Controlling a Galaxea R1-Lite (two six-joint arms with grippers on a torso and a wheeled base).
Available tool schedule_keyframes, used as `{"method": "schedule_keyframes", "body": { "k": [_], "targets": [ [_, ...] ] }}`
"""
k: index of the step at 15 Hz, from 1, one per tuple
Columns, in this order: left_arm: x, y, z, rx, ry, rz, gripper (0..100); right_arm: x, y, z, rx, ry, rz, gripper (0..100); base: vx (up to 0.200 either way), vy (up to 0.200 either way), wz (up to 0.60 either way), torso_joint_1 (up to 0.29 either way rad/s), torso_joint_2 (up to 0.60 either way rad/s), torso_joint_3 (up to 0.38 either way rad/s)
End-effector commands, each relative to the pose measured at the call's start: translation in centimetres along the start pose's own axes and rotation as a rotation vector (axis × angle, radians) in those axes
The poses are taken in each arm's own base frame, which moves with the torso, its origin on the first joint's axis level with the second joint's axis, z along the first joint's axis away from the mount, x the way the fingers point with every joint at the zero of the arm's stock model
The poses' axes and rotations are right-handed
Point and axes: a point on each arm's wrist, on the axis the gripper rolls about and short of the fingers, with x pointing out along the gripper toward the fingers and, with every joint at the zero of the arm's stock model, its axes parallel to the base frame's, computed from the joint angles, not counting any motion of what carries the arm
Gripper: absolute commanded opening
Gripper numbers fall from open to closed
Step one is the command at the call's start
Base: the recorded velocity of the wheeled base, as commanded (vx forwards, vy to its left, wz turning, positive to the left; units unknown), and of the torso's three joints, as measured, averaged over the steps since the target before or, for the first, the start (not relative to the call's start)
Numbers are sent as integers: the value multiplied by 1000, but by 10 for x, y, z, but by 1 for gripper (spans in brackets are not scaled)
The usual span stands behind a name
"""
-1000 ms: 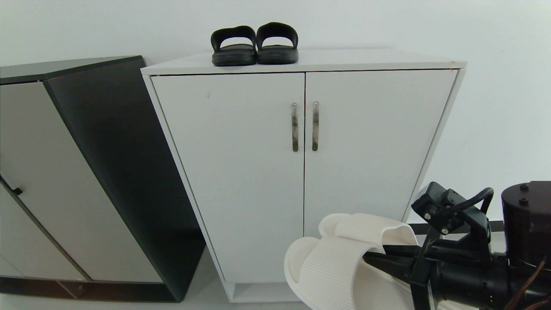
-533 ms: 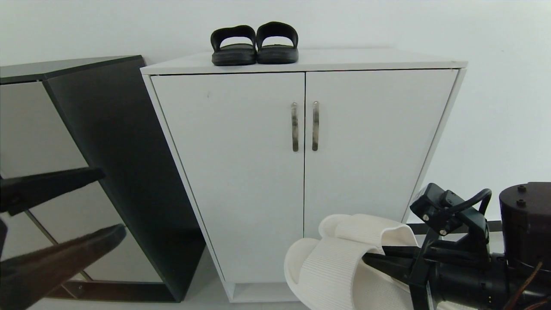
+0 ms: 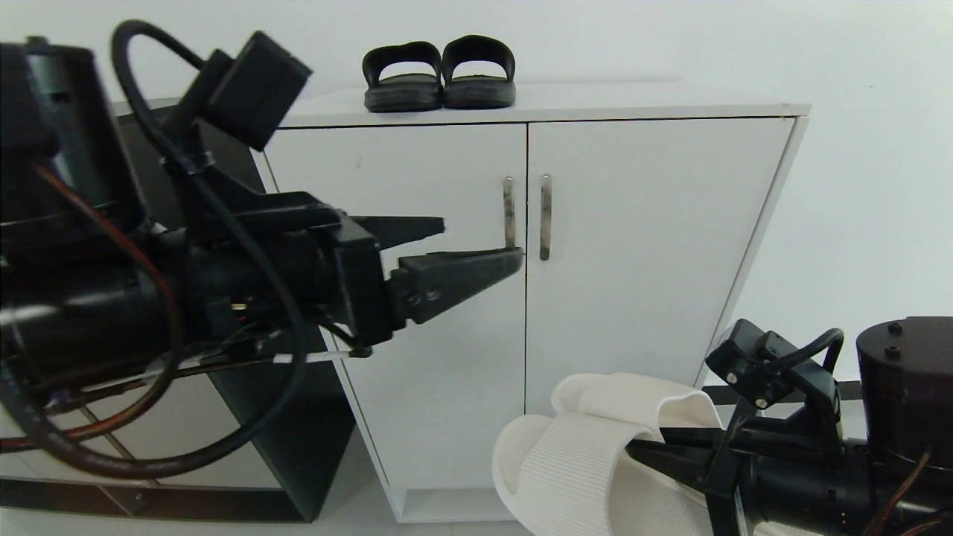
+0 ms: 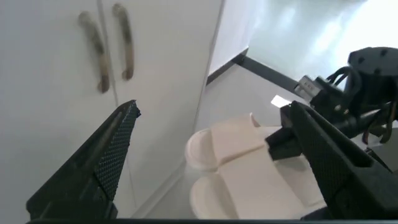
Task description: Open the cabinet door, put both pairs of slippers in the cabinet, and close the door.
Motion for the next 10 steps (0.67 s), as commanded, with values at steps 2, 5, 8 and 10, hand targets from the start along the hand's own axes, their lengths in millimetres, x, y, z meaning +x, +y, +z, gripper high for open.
{"method": "schedule_keyframes", "body": {
  "k": [2,5,8,10],
  "targets": [
    [56,1,-1,-58,33,-71,100,4,0,-2,1,17,1,0,0,0,0,0,0,0],
    [84,6,2,-125,36,-147,100,5,-1,-3,2,20,0,0,0,0,0,0,0,0],
    [103,12,0,-207,54,-221,100,5,-1,-3,2,21,0,0,0,0,0,0,0,0],
    [111,16,-3,-216,62,-219,100,4,-1,-3,2,21,0,0,0,0,0,0,0,0]
  ]
}}
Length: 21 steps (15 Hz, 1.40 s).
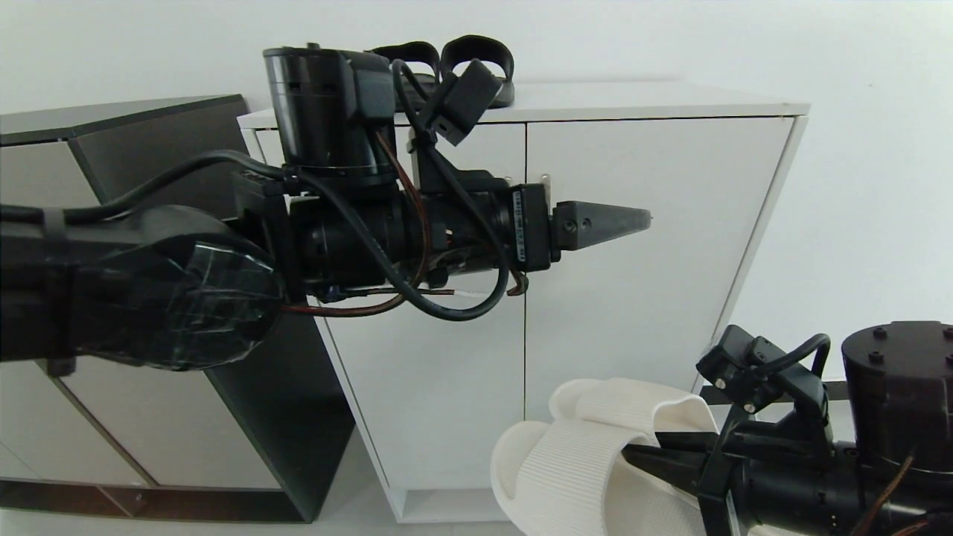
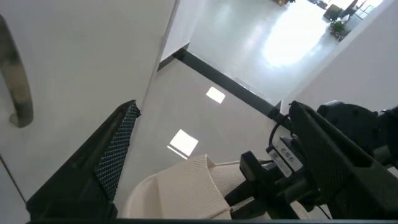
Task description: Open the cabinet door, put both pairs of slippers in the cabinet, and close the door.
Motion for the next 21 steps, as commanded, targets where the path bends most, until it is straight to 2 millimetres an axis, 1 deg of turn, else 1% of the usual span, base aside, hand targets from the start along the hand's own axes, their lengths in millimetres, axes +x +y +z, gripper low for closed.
{"method": "schedule_keyframes", "body": {
  "k": [1,4,7,10,13,14,15,17,21],
  "targets": [
    [11,9,-6,-11,18,11,100,0,0,0,-1,0,0,0,0,0,0,0,0,0],
    [12,13,-1,-4,-13,71,100,0,0,0,-1,0,2,0,0,0,0,0,0,0],
    [13,22,3,2,-40,140,100,0,0,0,0,0,-1,0,0,0,0,0,0,0],
    [23,39,1,1,-56,231,100,0,0,0,-1,2,0,0,0,0,0,0,0,0],
    [27,51,1,10,-60,258,100,0,0,0,0,2,1,0,0,0,0,0,0,0],
    [27,52,2,14,-64,265,100,0,0,0,-1,2,2,0,0,0,0,0,0,0],
    [31,60,1,17,-69,289,100,0,0,0,0,2,1,0,0,0,0,0,0,0],
    [37,65,-3,13,-60,295,100,0,0,0,-1,2,2,0,0,0,0,0,0,0],
    [44,67,-8,8,-45,285,100,0,0,-1,0,4,3,0,0,0,0,0,0,0]
  ]
}}
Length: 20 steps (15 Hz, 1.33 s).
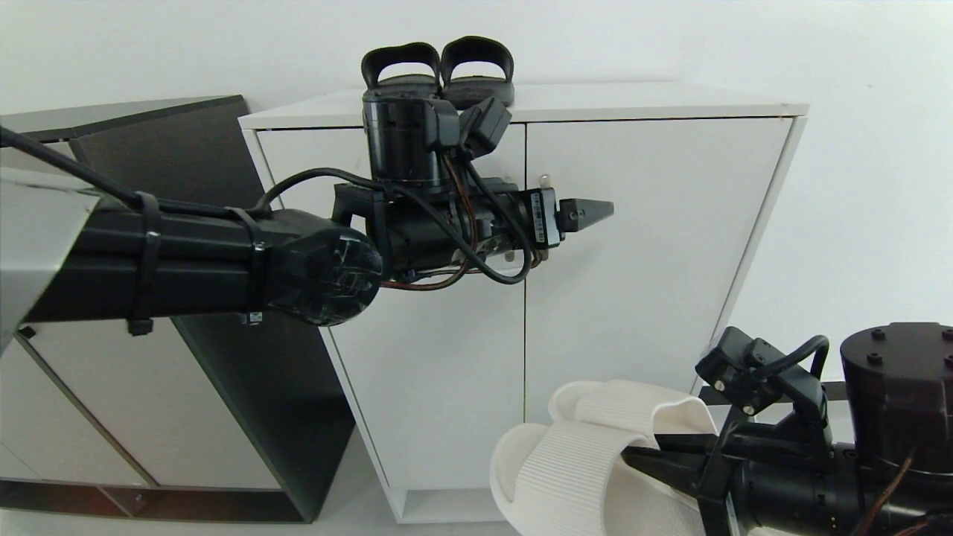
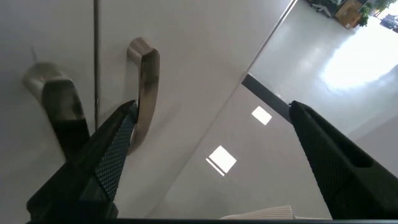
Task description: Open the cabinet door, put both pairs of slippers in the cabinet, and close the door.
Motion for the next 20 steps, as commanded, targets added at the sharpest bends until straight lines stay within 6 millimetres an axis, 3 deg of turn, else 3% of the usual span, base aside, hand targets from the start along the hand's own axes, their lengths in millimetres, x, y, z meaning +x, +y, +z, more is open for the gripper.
{"method": "schedule_keyframes", "body": {
  "k": [1,5,11,17,20],
  "targets": [
    [4,0,-4,-2,9,-5,0,0,0,0,0,1,0,0,0,0,0,0,0,0],
    [-2,-10,-1,-6,6,-25,0,-1,2,-3,-2,11,41,0,0,0,0,0,0,0],
    [-36,-48,-17,3,23,-106,0,-18,7,-14,-53,16,206,0,0,0,0,0,0,0],
    [-93,-74,-21,16,26,-156,0,-18,8,-19,-63,28,209,0,0,0,0,0,0,0],
    [-116,-75,-13,38,-10,-150,0,-16,7,-22,-62,43,209,0,0,0,0,0,0,0]
  ]
}}
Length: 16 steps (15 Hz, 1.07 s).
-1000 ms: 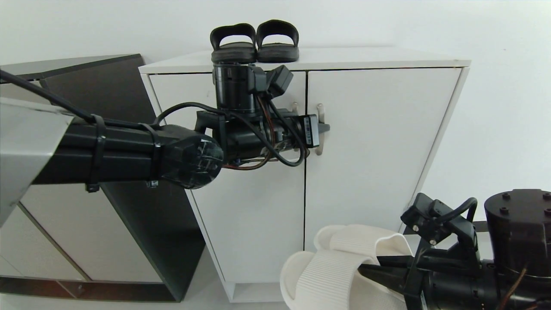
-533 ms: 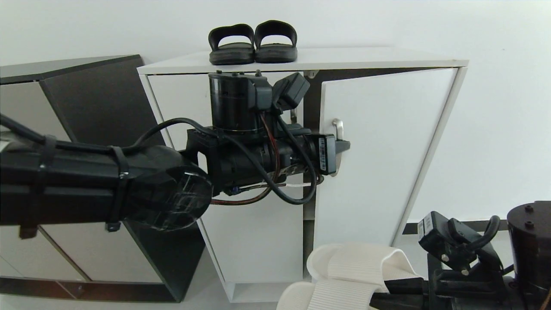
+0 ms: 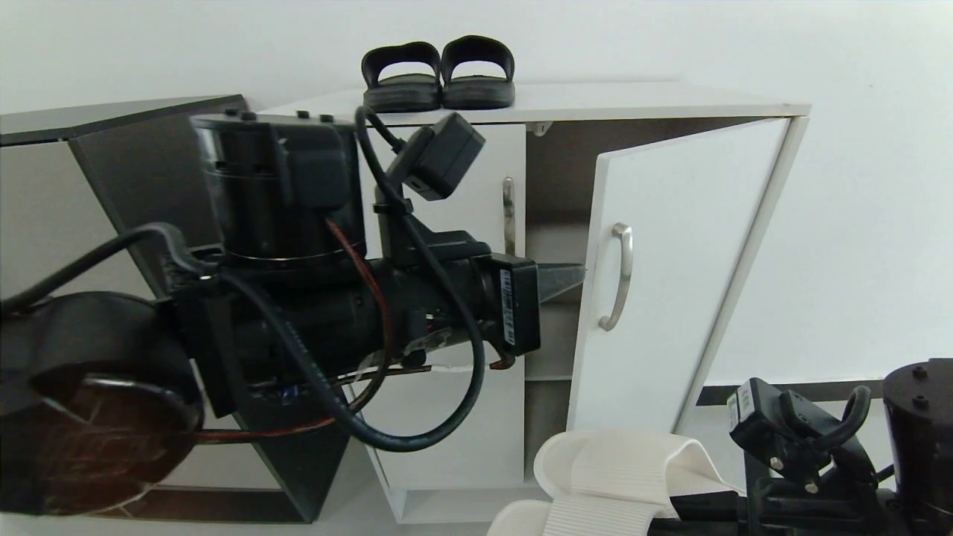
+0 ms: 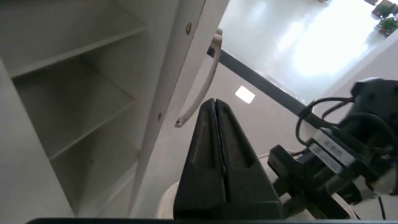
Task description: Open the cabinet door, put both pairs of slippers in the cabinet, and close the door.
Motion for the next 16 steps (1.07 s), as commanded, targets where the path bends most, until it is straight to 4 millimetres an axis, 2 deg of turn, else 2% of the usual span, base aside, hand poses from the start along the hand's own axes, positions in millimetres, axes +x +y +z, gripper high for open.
{"method": "schedule_keyframes", "body": {
  "k": [1,3,5,10,15,16],
  "targets": [
    [-19,2,14,12,-55,23,0,1,0,-1,-1,5,2,0,0,0,0,0,0,0],
    [-8,15,15,5,-52,52,0,0,1,-1,-10,3,2,0,0,0,0,0,0,0],
    [16,33,21,-1,-63,75,0,1,1,-1,-16,5,3,0,0,0,0,0,0,0],
    [51,42,22,-3,-101,55,0,2,1,-2,-25,11,0,0,0,0,0,0,0,0],
    [59,43,20,-8,-102,47,0,2,3,-3,-40,16,9,0,0,0,0,0,0,0],
    [59,42,19,-8,-101,45,0,3,4,-4,-42,22,17,0,-200,0,0,2,2,7]
  ]
}}
